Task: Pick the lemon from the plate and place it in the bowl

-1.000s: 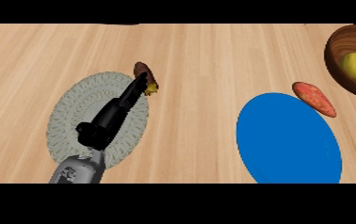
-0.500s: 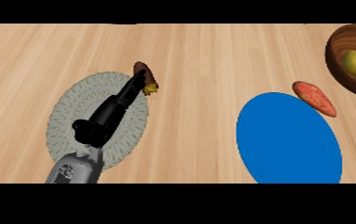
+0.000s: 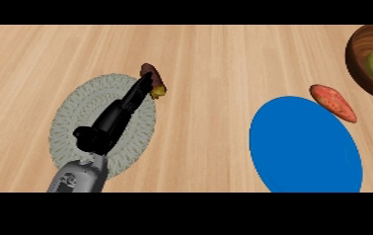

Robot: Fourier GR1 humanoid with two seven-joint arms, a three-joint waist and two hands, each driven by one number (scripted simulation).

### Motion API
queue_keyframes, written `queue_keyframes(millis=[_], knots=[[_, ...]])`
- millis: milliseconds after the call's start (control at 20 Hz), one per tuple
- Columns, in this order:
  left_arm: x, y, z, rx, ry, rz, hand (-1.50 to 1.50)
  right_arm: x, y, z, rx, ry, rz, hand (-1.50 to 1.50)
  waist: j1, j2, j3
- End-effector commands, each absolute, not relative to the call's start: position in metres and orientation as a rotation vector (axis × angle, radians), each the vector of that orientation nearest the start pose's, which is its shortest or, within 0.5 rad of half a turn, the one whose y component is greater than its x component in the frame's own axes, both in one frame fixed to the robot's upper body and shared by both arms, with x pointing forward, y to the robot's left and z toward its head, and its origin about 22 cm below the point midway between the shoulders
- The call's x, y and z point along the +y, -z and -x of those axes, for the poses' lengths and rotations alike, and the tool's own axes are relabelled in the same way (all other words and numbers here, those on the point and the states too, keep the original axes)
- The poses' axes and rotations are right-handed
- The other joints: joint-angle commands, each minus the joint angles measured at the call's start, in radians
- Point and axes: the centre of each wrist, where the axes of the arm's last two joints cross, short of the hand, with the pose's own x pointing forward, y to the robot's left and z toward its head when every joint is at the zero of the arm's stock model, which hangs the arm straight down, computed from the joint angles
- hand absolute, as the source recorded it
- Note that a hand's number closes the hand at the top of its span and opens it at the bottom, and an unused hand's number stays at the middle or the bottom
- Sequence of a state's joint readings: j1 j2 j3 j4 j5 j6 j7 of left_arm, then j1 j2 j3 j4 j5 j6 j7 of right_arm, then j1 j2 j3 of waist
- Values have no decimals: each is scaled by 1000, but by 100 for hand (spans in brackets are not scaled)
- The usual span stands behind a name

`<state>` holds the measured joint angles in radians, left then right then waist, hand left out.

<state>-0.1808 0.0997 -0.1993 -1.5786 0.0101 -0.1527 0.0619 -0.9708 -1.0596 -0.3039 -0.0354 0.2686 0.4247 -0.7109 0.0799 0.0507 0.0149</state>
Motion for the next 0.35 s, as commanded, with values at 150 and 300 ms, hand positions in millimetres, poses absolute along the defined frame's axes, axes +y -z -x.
queue_keyframes(millis=[150,300], knots=[[185,-39,-271,-1642,422,253,0,-583,-198,-284,-1735,-298,487,-150,-4,9,6],[186,-44,-272,-1644,435,231,0,-584,-189,-282,-1729,-296,450,-150,-3,6,9]])
